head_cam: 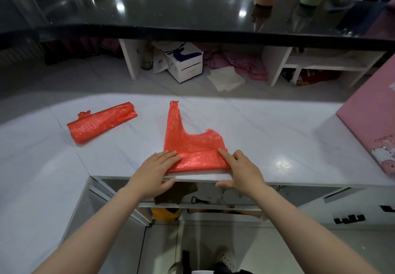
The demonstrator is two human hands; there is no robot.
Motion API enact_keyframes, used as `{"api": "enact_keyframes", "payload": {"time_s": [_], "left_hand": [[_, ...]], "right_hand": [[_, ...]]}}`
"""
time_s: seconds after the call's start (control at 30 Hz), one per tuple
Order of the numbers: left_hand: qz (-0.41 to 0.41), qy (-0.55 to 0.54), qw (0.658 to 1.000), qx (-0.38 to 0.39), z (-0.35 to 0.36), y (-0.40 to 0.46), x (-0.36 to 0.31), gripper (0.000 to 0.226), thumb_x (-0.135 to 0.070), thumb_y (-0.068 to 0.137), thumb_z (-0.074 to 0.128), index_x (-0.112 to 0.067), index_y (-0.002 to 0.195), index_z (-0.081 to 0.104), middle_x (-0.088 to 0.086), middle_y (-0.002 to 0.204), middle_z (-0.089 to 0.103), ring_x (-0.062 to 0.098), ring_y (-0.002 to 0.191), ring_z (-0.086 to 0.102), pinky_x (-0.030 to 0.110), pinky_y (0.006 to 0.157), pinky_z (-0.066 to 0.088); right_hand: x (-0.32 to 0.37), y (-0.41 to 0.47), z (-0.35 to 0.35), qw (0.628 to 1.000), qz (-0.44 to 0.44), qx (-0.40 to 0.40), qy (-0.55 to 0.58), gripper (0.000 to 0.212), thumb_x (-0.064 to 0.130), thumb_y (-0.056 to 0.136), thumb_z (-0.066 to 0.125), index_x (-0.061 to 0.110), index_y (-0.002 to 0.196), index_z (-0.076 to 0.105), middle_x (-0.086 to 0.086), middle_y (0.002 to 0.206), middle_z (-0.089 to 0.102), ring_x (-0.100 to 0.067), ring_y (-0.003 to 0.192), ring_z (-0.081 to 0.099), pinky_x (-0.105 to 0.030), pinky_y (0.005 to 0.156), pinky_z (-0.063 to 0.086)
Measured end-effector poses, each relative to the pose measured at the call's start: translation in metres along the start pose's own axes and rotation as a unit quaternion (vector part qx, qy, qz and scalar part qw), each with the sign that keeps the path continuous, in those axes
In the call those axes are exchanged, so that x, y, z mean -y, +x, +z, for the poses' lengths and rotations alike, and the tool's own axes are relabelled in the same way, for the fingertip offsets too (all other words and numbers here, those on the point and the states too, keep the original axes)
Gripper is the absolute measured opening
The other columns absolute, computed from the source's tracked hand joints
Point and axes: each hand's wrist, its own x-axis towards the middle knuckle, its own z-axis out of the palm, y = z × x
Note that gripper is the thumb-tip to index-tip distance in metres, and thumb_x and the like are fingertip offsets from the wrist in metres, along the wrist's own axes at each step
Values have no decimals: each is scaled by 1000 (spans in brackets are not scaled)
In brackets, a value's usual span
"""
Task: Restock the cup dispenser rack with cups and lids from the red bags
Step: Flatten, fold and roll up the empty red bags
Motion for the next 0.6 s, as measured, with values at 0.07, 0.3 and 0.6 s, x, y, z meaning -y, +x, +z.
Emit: {"api": "enact_keyframes", "payload": {"time_s": [0.07, 0.3, 0.6], "left_hand": [[9, 1, 1000, -4, -2, -1, 3, 75, -61, 82, 57, -37, 146, 27, -11, 154, 28, 12, 143, 21, 29, 115, 7], [-9, -96, 993, -63, -1, -14, 1, 52, -28, 78, 76, -27, 126, 55, -6, 130, 53, 11, 119, 49, 19, 99, 35], [-216, -278, 920, -174, -7, 0, -17, 41, -29, 88, 65, -29, 126, 47, -14, 88, 59, 0, 78, 58, 19, 71, 49]], "right_hand": [[2, 3, -2, 1000, -2, 12, -14, 105, 68, 67, 70, 40, 149, 12, 5, 106, 30, -12, 88, 40, -25, 68, 42], [-8, -7, 4, 995, -20, -29, 98, 57, 43, 71, 78, 33, 124, 57, 10, 111, 38, -5, 98, 41, -24, 81, 47], [2, 10, 1, 981, 108, -78, 139, 41, 48, 93, 50, 23, 61, 55, 9, 78, 50, -7, 66, 50, -25, 54, 35]]}}
